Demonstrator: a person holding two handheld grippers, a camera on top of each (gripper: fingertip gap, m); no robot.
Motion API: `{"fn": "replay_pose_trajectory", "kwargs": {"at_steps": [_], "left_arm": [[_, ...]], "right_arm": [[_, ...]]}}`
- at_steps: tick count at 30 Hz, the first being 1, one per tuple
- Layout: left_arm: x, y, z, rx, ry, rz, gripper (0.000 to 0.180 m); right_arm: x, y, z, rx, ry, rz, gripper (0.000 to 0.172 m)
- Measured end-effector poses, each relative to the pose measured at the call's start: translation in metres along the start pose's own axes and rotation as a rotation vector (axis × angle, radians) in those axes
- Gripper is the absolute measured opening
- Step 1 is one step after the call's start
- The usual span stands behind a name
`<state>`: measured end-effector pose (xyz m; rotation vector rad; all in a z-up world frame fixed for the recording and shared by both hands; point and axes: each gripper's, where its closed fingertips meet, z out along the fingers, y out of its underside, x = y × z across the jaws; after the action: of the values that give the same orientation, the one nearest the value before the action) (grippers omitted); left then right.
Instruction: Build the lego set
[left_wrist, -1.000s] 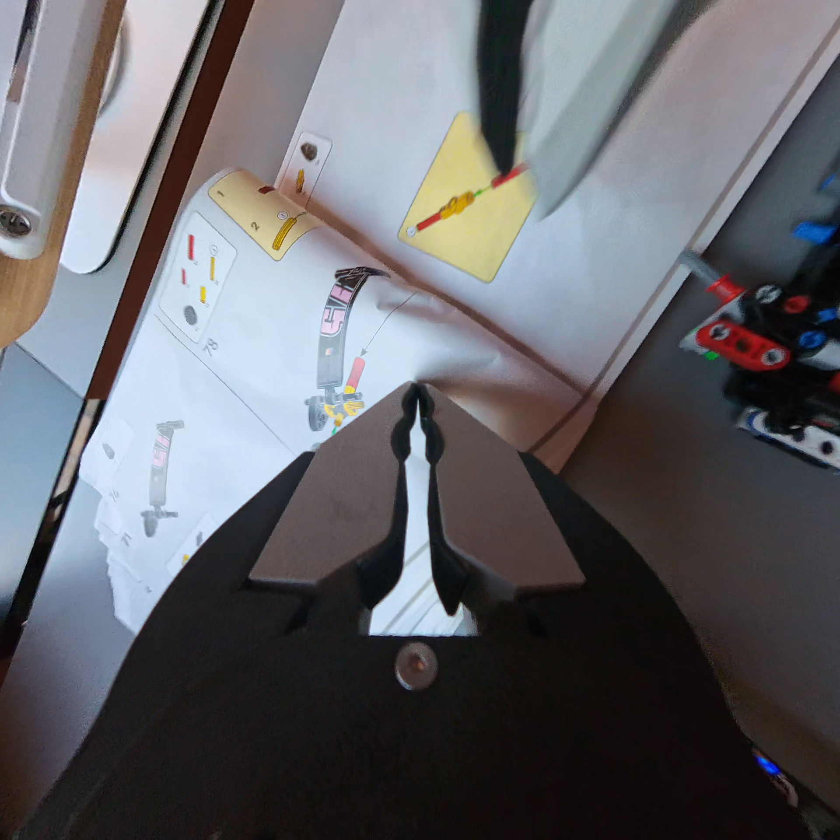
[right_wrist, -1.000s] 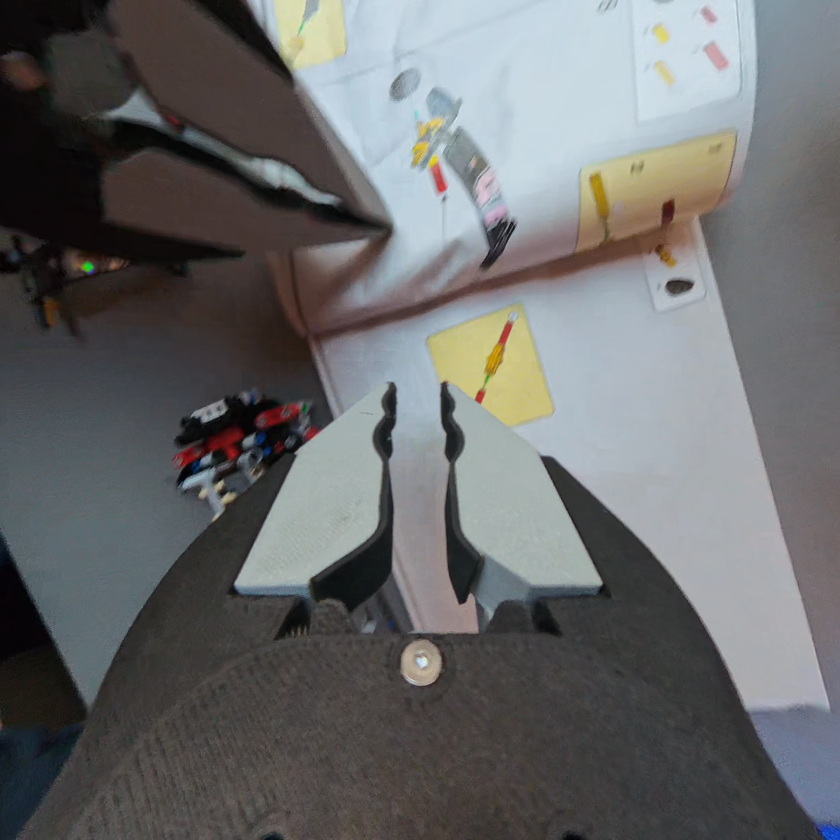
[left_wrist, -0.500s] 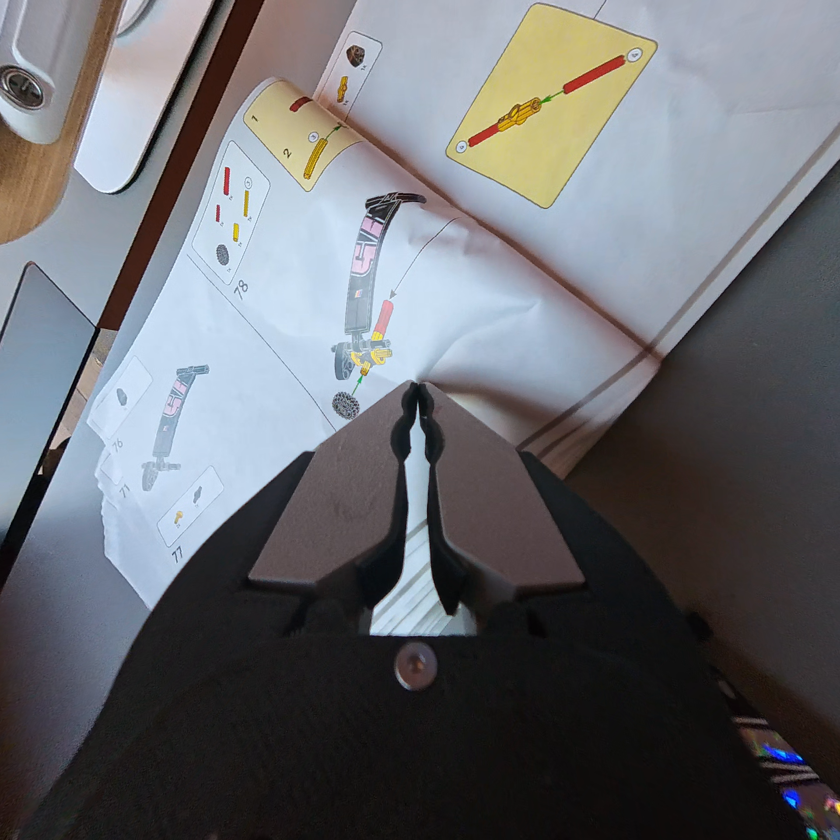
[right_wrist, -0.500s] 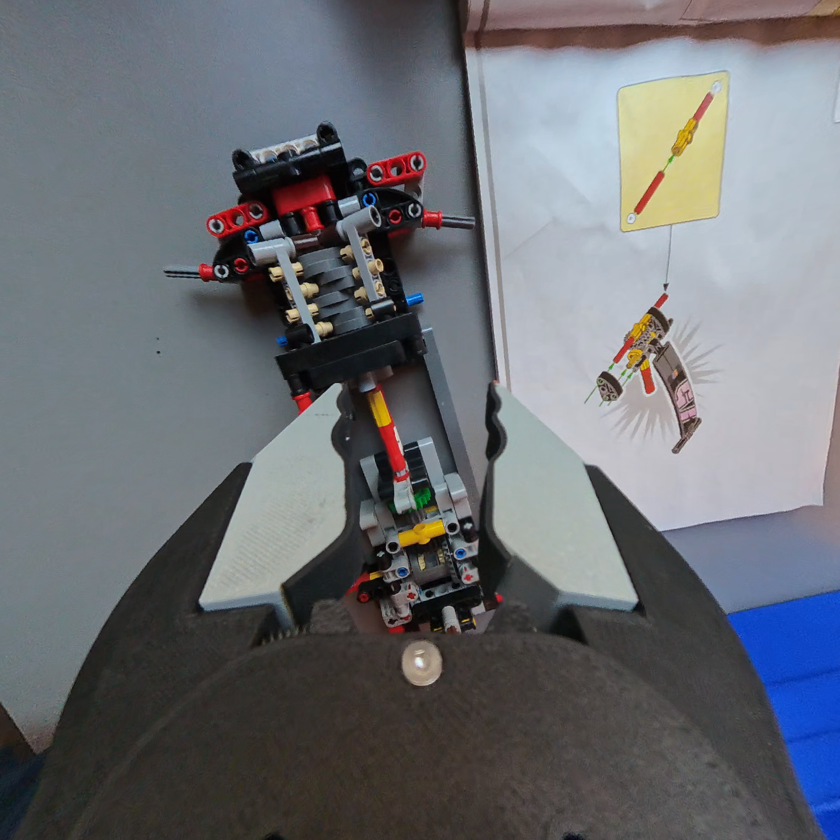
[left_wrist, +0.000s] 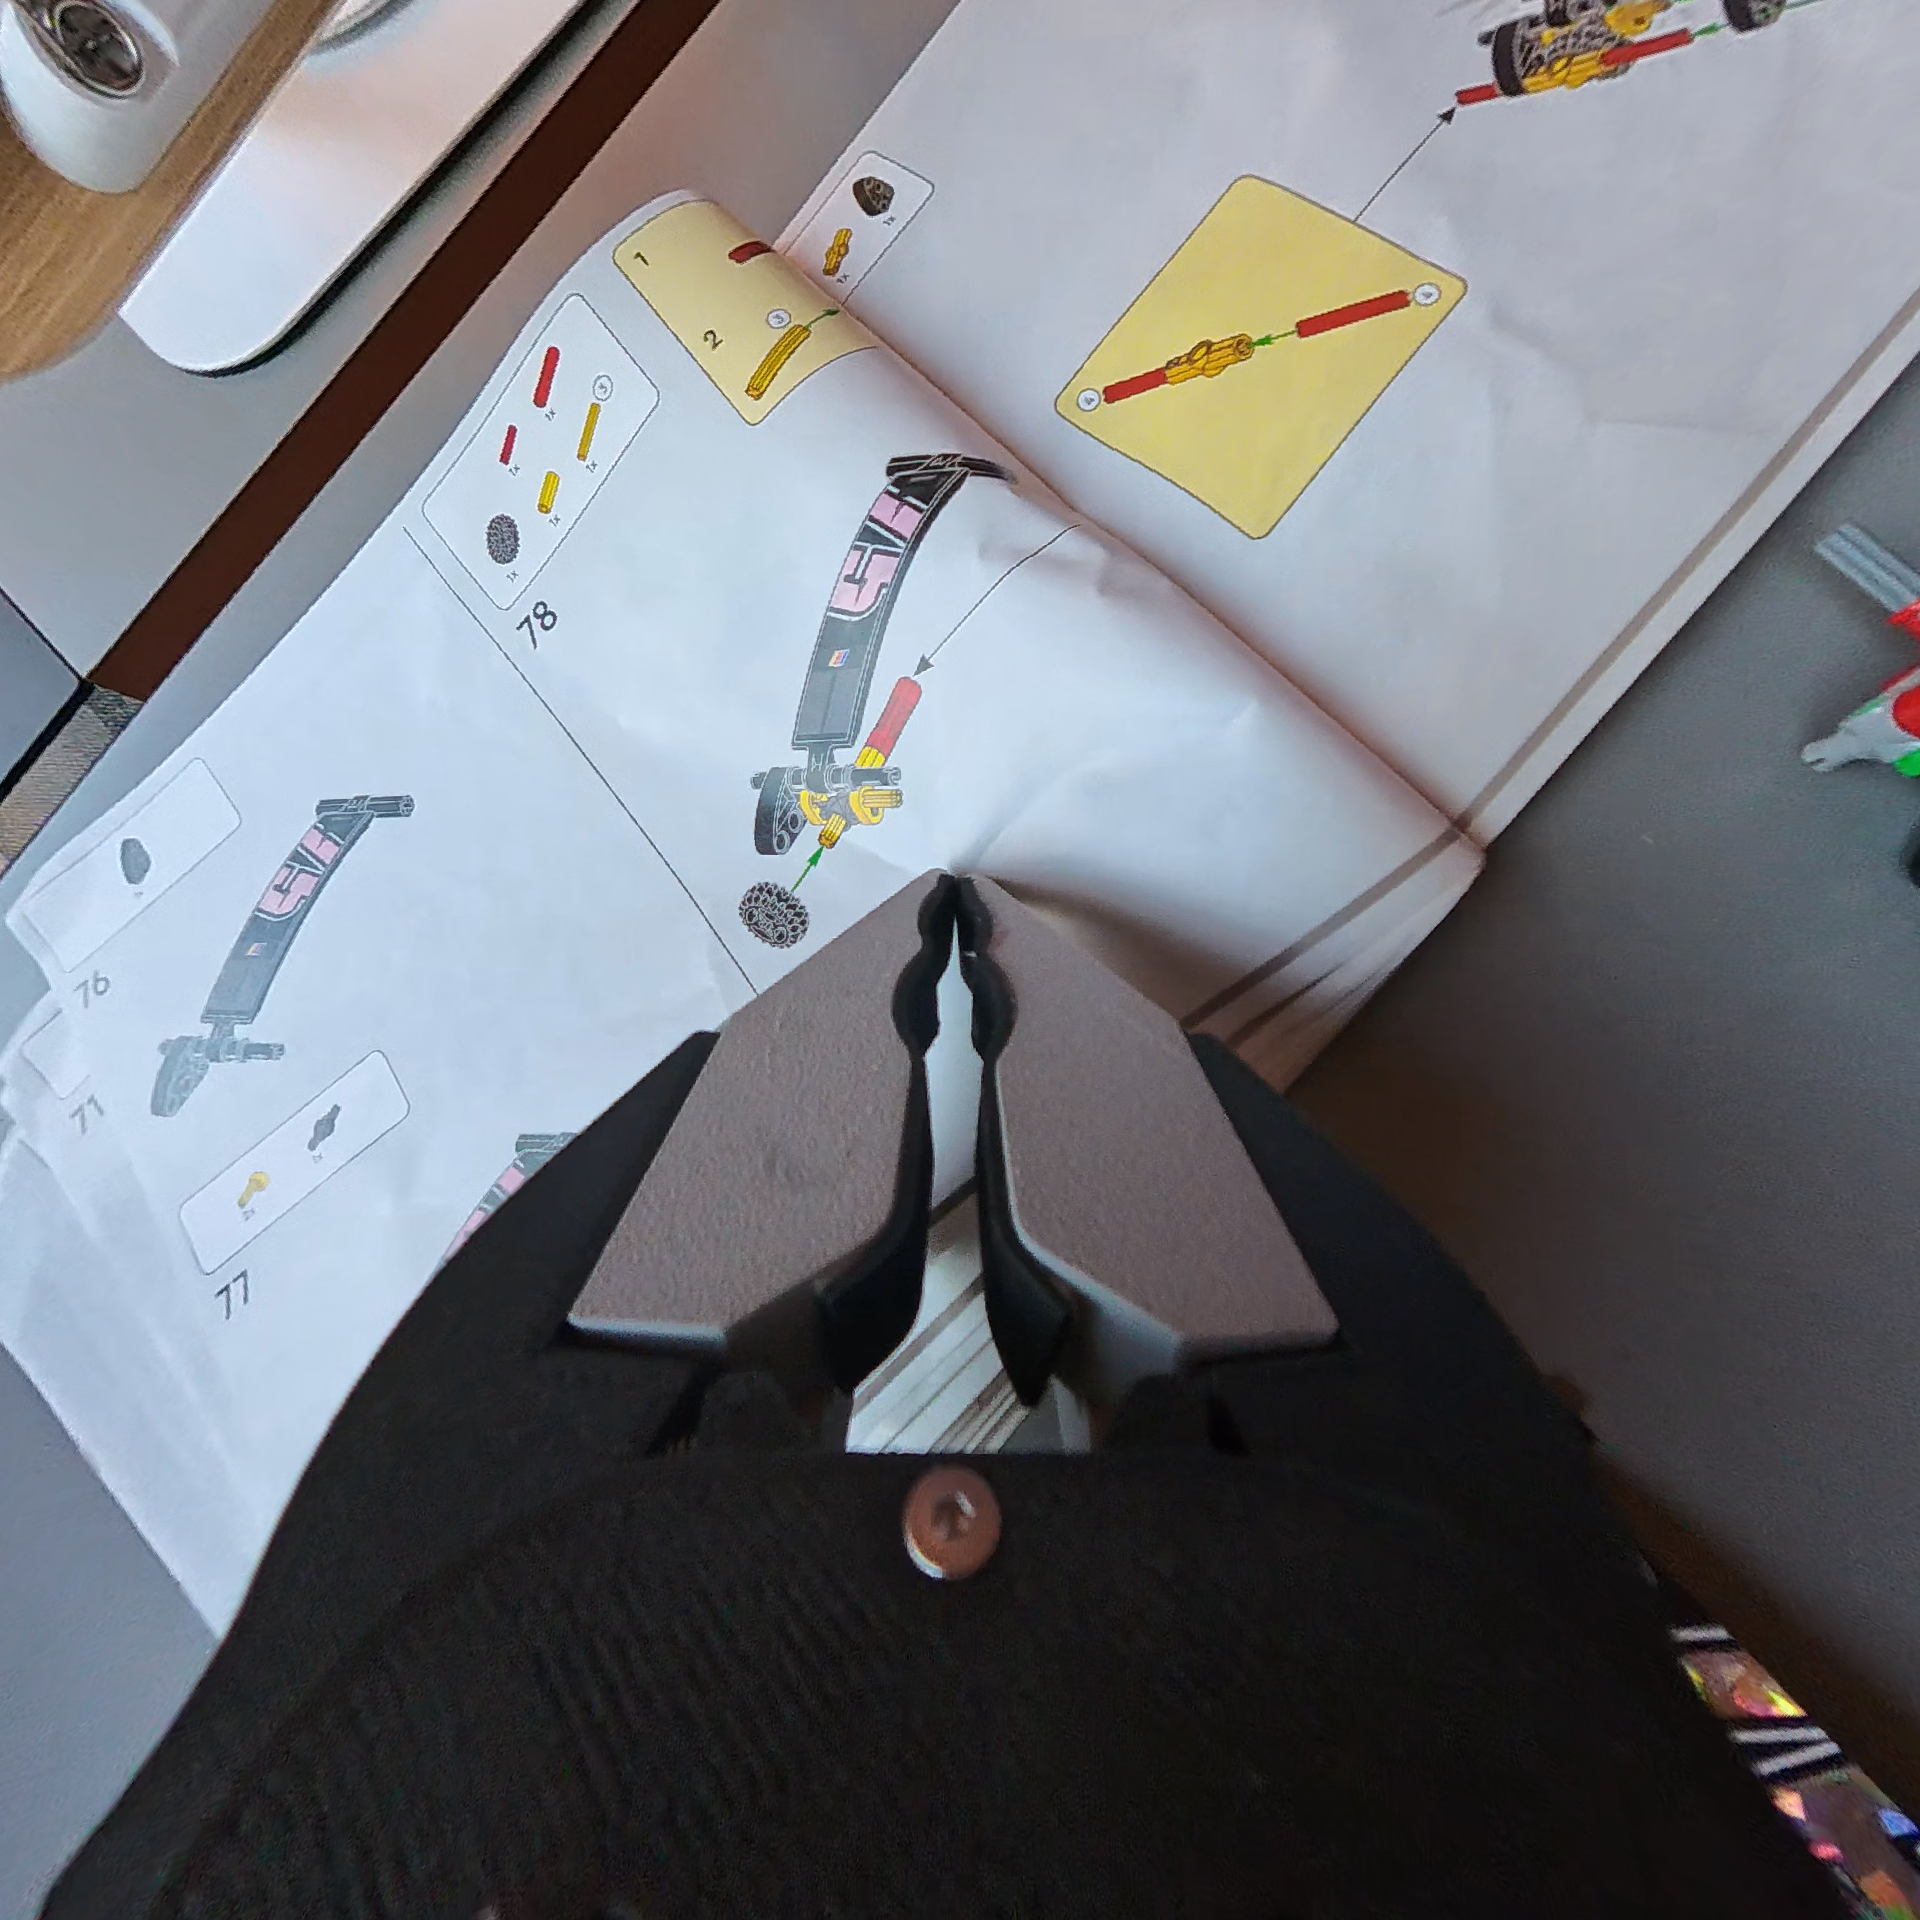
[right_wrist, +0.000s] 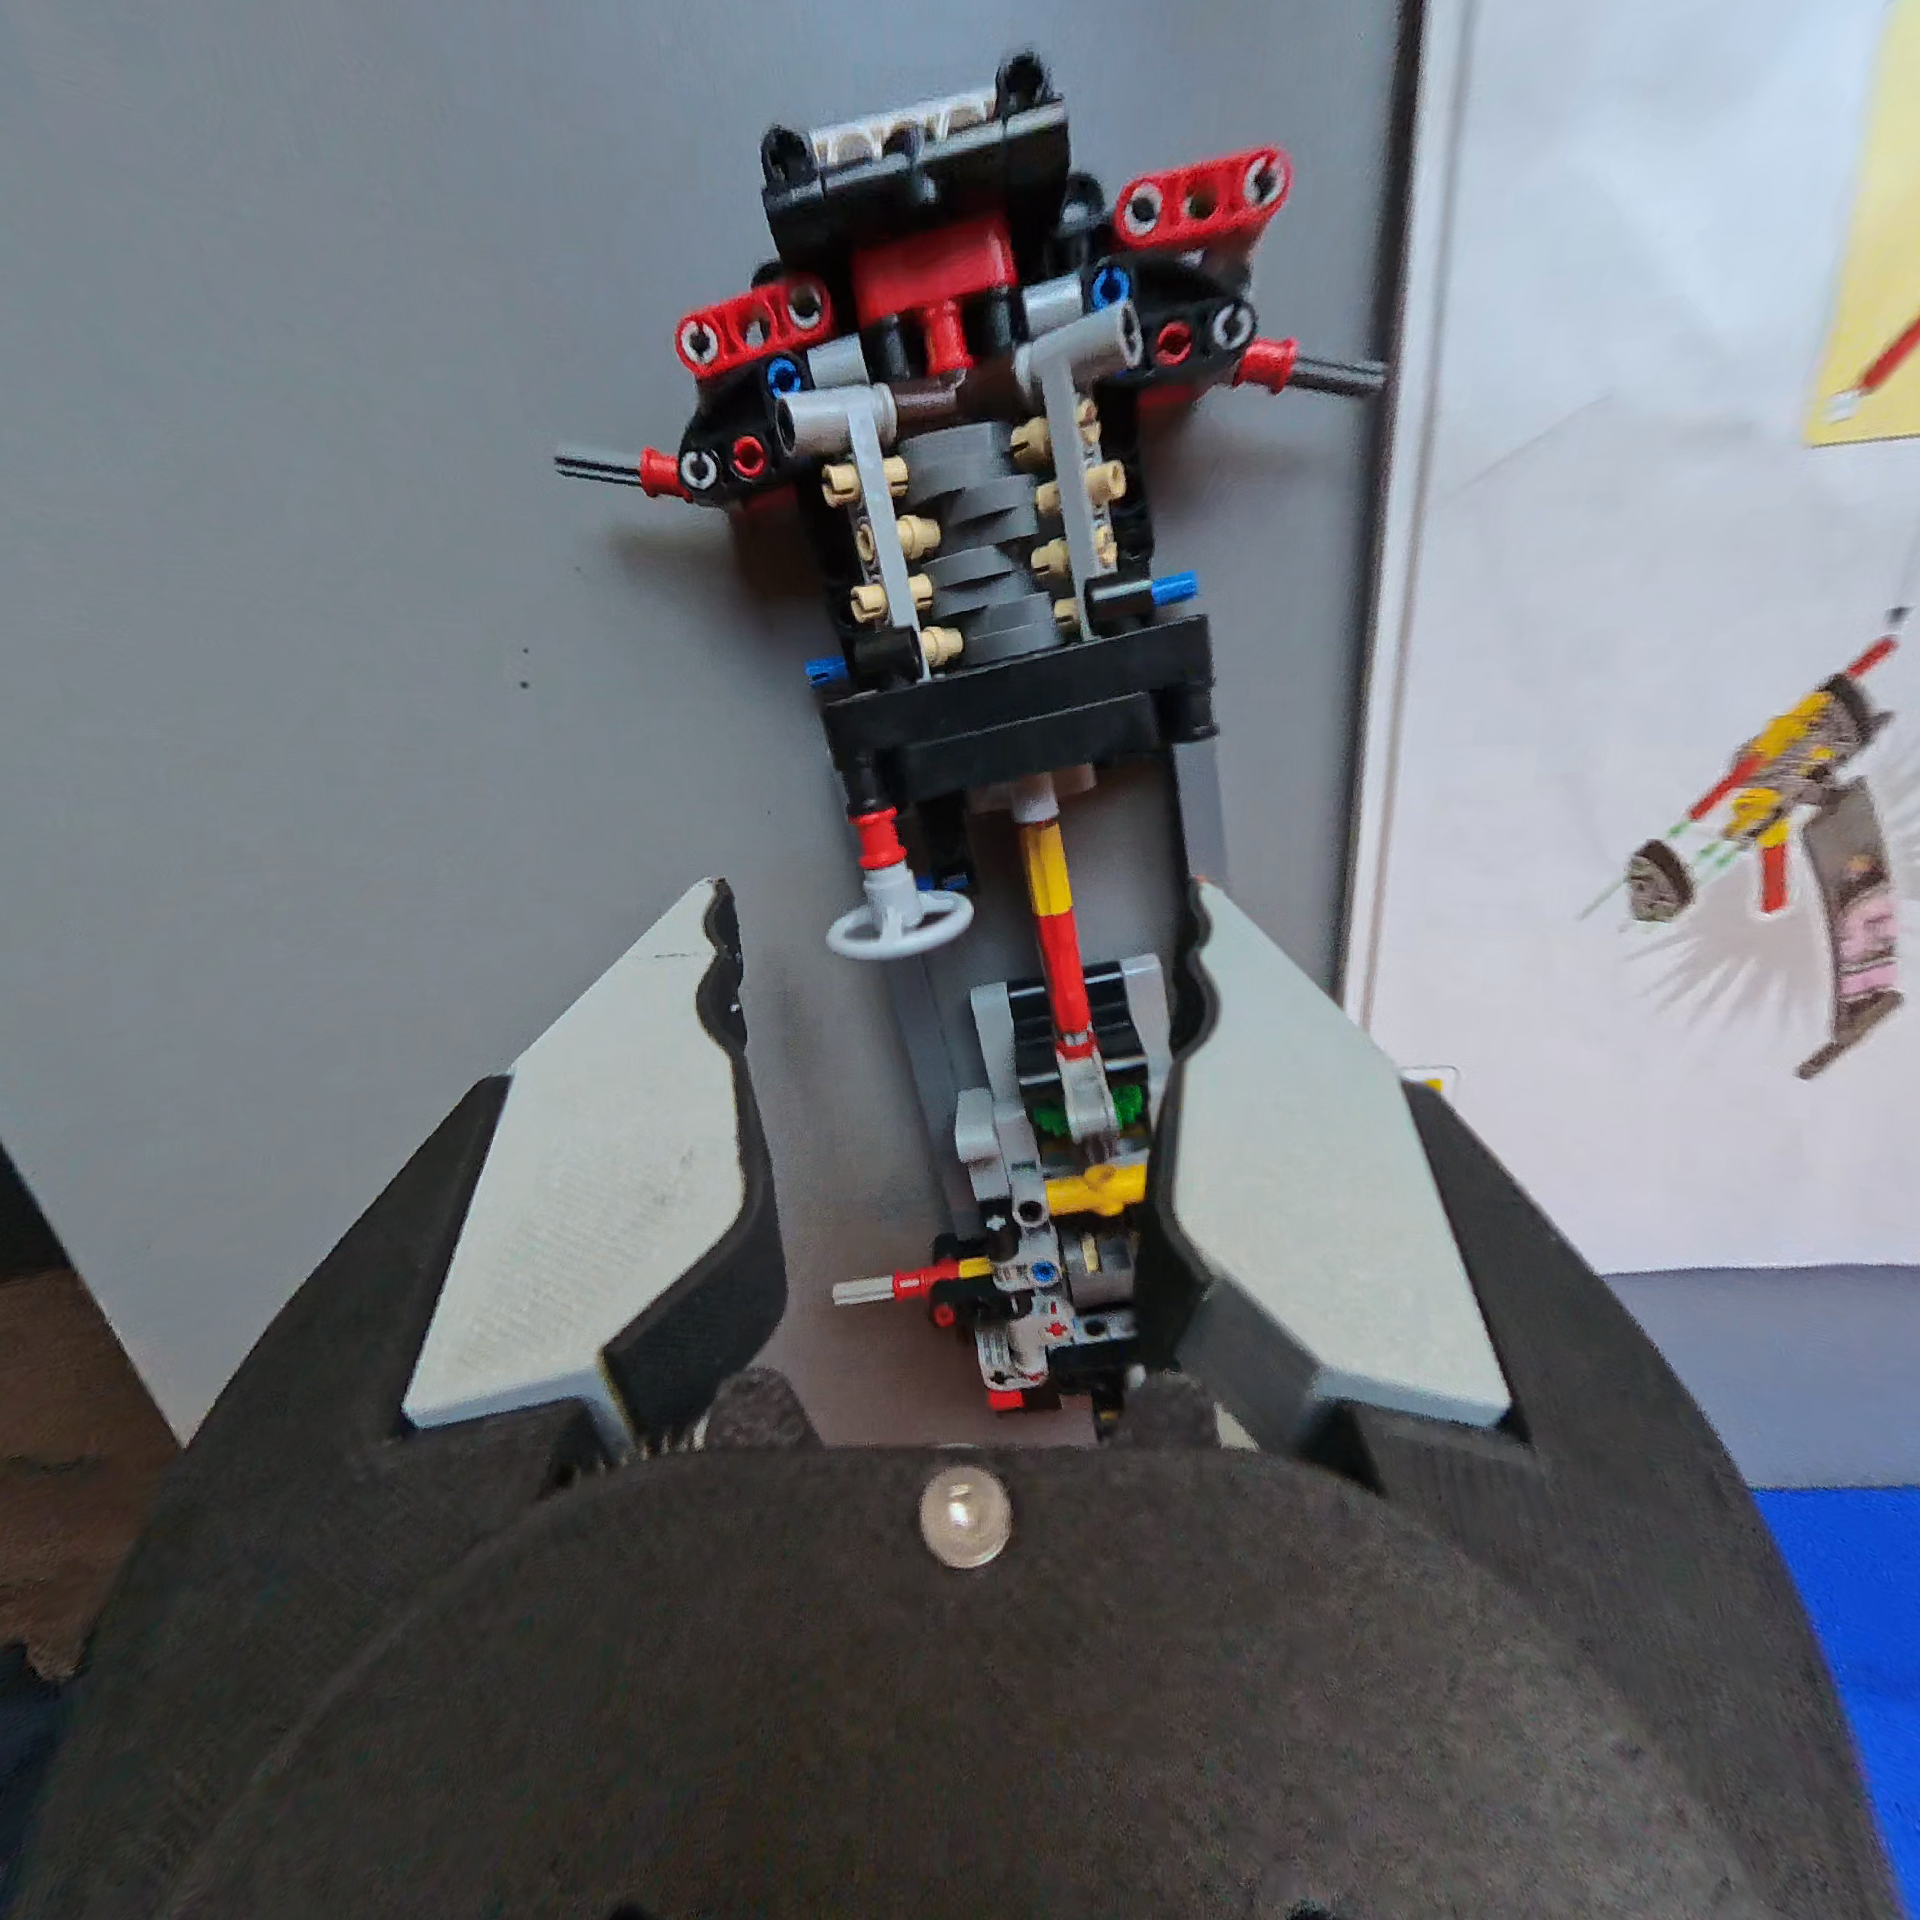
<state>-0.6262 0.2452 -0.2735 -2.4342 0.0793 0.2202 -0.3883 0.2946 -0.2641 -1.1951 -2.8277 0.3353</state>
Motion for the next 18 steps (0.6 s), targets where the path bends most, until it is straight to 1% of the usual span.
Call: {"fn": "replay_pose_trajectory", "kwargs": {"at_steps": [2, 5, 6, 7, 8, 13, 15, 18], "left_arm": [[0.0, 0.0, 0.0, 0.015, 0.013, -0.016, 0.0], [0.0, 0.0, 0.0, 0.034, 0.027, -0.013, 0.0], [0.0, 0.0, 0.0, 0.04, 0.032, -0.013, 0.0], [0.0, 0.0, 0.0, 0.044, 0.038, -0.012, 0.0], [0.0, 0.0, 0.0, 0.043, 0.042, -0.001, 0.0], [0.0, 0.0, -0.001, 0.031, 0.029, 0.043, 0.0], [0.0, 0.001, -0.001, 0.021, 0.024, 0.053, 0.0], [-0.001, 0.002, -0.002, 0.019, 0.036, 0.043, 0.0]], "right_arm": [[0.002, 0.003, 0.008, -0.037, 0.022, 0.011, 0.079], [0.004, 0.015, 0.015, -0.104, 0.053, 0.049, 0.069], [0.003, 0.016, 0.015, -0.102, 0.048, 0.08, 0.067], [0.004, 0.018, 0.014, -0.097, 0.055, 0.111, 0.06], [0.002, 0.022, 0.013, -0.1, 0.054, 0.14, 0.057], [-0.011, 0.044, 0.007, -0.147, 0.033, 0.343, 0.055], [-0.019, 0.046, -0.001, -0.142, 0.022, 0.387, 0.054], [-0.022, 0.033, -0.028, -0.052, 0.039, 0.378, 0.05]]}}
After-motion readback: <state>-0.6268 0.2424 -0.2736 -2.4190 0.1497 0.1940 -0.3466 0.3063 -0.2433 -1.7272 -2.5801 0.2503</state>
